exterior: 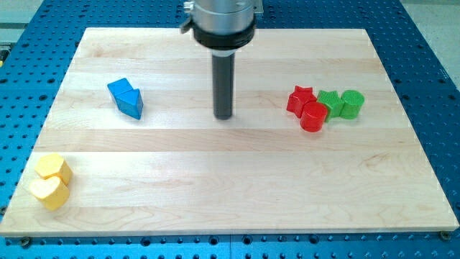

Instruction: Place the arm at the bottom left of the blue triangle

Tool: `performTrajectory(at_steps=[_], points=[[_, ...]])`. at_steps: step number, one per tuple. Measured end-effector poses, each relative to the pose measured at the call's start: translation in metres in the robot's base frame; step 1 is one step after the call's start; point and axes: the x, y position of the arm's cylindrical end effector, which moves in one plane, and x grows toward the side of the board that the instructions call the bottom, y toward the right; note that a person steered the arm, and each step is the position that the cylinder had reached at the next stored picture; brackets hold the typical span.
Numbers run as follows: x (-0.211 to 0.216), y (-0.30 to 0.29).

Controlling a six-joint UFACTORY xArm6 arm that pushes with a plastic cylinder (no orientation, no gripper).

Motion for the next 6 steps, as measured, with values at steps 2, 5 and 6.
performTrajectory(at_steps=[2,5,6], points=[[0.016,-0.029],[0.017,-0.193],[-0.015,-0.208]])
